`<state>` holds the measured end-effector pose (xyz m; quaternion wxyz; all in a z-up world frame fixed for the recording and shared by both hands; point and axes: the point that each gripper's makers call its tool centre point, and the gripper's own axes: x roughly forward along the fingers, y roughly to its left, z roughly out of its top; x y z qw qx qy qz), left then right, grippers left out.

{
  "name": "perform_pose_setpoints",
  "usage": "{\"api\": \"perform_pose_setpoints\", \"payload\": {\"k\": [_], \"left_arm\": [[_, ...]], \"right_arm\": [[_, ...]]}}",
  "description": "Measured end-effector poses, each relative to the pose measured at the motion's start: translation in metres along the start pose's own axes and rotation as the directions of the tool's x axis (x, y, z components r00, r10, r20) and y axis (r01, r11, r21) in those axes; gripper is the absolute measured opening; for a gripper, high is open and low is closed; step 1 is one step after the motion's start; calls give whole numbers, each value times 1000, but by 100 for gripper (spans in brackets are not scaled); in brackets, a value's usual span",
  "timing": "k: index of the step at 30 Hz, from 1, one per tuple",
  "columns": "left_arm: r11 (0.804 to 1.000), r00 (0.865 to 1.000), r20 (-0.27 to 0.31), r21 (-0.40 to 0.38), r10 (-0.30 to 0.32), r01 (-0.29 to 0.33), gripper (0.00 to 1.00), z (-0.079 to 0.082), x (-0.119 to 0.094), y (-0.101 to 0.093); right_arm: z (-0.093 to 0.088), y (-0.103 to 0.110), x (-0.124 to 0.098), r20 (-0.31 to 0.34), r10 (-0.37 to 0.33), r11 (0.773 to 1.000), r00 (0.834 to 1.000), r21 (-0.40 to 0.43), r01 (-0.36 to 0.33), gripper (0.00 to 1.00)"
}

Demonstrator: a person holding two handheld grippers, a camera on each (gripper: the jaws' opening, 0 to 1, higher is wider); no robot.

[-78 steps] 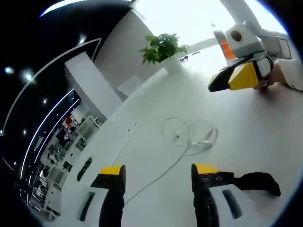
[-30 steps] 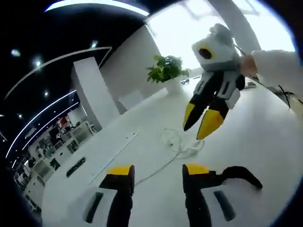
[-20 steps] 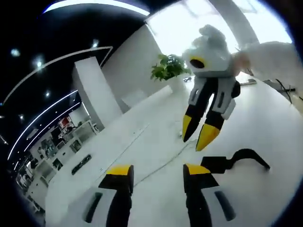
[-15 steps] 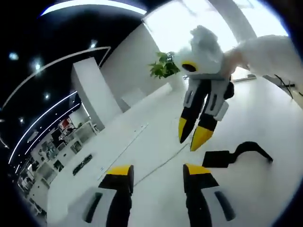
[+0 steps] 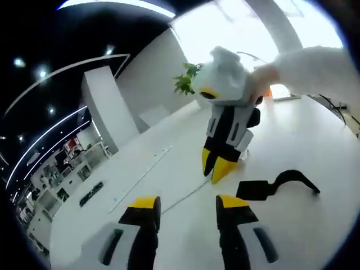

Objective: Peel open the Velcro strap on the desktop, arrange the wired earphones neatly onto it, and close the Velcro strap to secure them.

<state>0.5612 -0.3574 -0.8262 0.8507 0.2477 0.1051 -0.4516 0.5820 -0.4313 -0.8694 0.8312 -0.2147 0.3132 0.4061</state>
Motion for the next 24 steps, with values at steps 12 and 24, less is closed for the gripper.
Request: {"api": "perform_pose_setpoints", "payload": {"k": [12,24], "left_arm": [[1000,1000,-17,25,-11,11,43,-2,4,-6],[1000,1000,-2,0,-19,19,44,-6,13,-5]], "right_arm": [[1,4,4,-72,41,999,997,-16,-43,8],[6,2,8,-45,98,995,994,13,-98,3]]}}
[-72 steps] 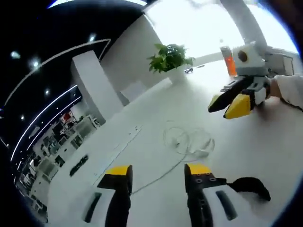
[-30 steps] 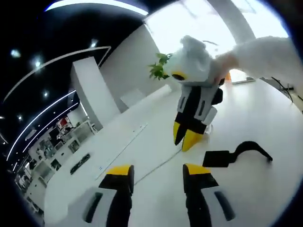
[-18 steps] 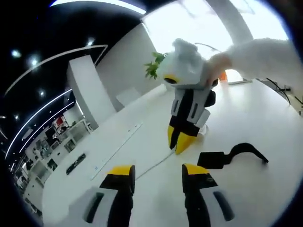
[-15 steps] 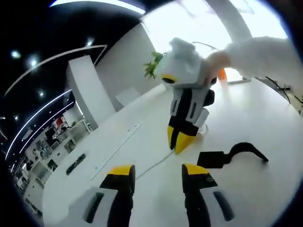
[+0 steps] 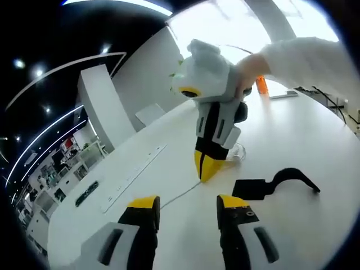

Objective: Peel open the Velcro strap on the desktop, arrange the wired earphones neatly onto it, and close the Velcro strap to secure them.

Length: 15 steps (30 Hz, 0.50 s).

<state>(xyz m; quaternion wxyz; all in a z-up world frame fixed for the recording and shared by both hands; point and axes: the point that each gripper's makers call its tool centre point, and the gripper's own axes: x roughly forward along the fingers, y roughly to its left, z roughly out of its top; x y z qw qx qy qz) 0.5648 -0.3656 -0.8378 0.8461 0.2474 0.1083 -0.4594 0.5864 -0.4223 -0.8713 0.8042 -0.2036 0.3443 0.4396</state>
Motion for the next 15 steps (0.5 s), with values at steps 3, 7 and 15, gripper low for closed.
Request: {"api": "perform_pose_setpoints", "payload": {"k": [3,7,15], "left_arm": [[1000,1000,5,-1,8,-8,44,-3,5,1],[1000,1000,15,19,21,-21,43,-5,9,3],[998,989,131,-16,70,-68,38,11,14,7]], "right_arm": [[4,0,-6,24,-2,1000,1000,-11,2,3],[10,4,-12,46,8,1000,999,-4,-8,3],[14,20,-12,52,55,998,997,0,-55,3]]}}
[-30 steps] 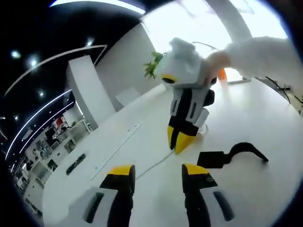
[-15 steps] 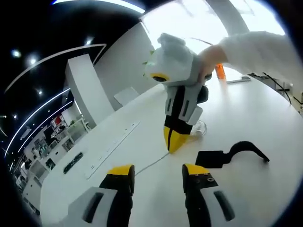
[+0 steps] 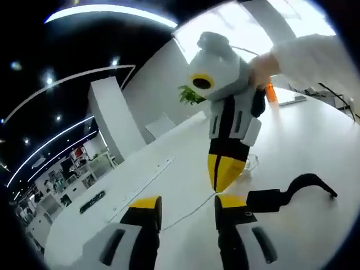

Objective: Peel open the Velcro strap on the desktop, arrange the wired earphones neatly onto it, and close the Velcro strap to secure them.

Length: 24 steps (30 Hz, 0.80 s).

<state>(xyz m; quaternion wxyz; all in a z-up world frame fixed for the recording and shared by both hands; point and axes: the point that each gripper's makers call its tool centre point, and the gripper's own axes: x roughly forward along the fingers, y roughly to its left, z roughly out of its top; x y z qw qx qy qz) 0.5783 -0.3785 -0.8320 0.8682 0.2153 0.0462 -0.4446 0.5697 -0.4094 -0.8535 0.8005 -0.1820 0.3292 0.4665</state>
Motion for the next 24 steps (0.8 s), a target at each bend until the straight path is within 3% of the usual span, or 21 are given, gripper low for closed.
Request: {"api": "perform_pose_setpoints", "payload": {"k": [8,16,24], "left_arm": [[984,999,-30,179,28,-22,36,-10,10,-11],[985,999,-46,172,13,-5,23,-16,14,-17],[984,999,-52,177,16,-7,18,-19,13,-18]], "right_arm": [[5,3,-8,21,9,1000,1000,9,-9,3],[2,16,-11,22,52,998,998,32,-53,3],[-2,18,-12,22,61,998,998,17,-61,3]]}}
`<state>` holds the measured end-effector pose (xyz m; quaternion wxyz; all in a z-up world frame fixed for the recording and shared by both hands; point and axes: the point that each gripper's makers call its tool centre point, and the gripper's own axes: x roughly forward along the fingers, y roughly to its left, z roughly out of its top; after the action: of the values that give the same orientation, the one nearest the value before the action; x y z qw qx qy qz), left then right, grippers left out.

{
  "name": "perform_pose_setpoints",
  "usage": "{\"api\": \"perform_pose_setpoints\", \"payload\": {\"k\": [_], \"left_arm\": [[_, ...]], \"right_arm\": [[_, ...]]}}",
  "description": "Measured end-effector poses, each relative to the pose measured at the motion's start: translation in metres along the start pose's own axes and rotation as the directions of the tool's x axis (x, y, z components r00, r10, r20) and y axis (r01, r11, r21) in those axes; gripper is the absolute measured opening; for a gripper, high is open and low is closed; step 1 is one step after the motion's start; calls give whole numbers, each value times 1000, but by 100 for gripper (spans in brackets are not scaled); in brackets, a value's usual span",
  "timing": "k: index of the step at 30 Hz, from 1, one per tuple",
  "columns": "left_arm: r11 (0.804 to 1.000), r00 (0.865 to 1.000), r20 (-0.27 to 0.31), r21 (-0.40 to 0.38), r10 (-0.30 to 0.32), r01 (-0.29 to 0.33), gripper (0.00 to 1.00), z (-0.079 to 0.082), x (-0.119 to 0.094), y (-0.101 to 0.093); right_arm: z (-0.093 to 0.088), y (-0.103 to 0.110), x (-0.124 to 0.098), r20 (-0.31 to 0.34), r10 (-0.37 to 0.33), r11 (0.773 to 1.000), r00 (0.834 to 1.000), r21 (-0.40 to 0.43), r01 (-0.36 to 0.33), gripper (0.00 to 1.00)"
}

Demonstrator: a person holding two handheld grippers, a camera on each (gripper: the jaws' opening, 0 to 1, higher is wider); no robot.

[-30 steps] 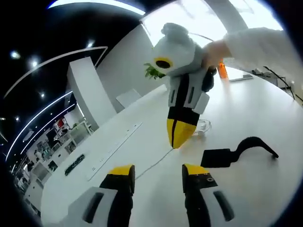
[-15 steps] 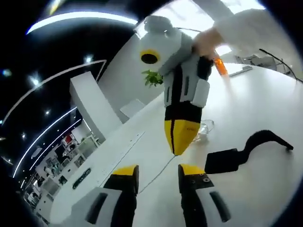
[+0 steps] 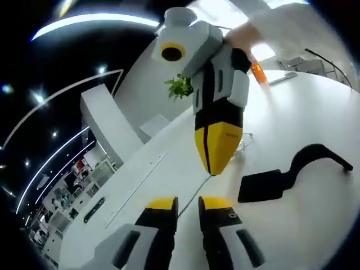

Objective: Peel open the Velcro strap on the desktop, arrange the wired earphones neatly onto it, and close the Velcro strap to secure them.

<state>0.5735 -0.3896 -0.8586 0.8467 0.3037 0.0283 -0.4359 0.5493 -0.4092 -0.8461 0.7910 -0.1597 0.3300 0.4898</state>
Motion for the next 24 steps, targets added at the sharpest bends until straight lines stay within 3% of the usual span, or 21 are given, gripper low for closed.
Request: {"api": "perform_pose_setpoints", "payload": {"k": [17,21,24], "left_arm": [[998,1000,-7,69,7,-7,6,4,-1,-2],[999,1000,6,37,17,-18,5,9,-3,1],[1000,1000,25,15,16,-16,5,14,-5,1]], "right_arm": [[-3,-3,-5,19,-29,999,999,-16,29,3],[5,-6,-11,97,-67,996,993,-56,73,3],[5,-11,-22,154,-101,994,983,-16,104,4]]}}
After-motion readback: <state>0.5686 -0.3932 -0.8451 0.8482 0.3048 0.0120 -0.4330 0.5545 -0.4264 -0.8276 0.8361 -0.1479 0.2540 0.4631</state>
